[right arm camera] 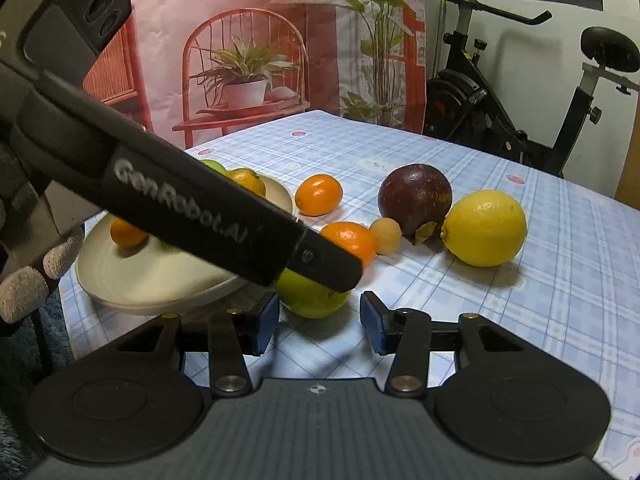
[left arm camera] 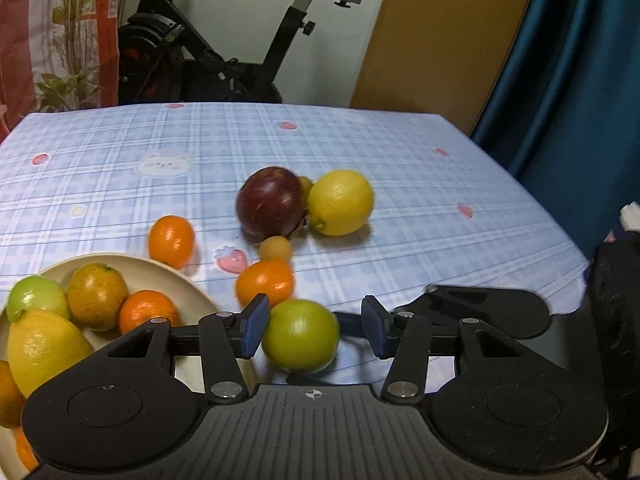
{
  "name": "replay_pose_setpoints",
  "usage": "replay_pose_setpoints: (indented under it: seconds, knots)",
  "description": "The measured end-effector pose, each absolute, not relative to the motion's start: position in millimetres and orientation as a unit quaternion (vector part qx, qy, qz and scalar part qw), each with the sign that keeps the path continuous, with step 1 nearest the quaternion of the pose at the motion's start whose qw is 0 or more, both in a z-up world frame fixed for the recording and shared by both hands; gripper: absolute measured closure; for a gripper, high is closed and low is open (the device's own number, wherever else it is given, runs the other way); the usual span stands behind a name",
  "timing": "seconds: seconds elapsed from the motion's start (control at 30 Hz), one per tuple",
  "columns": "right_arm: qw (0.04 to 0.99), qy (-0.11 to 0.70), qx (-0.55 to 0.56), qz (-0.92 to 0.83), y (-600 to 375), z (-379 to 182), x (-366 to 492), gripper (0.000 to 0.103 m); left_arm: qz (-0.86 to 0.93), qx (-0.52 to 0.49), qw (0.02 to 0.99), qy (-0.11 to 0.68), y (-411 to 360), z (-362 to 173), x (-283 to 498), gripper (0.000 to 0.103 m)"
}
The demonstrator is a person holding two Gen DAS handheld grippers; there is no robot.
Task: Organize fruits
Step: 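Close the left gripper around the green lime and lift it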
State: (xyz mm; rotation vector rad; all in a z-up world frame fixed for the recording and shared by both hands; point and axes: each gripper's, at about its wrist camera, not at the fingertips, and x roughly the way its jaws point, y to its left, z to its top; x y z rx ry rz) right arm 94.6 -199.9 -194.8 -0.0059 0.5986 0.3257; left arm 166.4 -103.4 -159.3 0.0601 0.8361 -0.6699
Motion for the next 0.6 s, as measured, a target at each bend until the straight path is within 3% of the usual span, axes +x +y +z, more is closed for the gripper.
replay_pose_setpoints:
  seconds: [0.6]
  knots:
    - [0.941,0.299,0.017,0.159,-206,-193,92,0.055,-0.317,0.004,0.852,0.417,-102,-166,171,0.05]
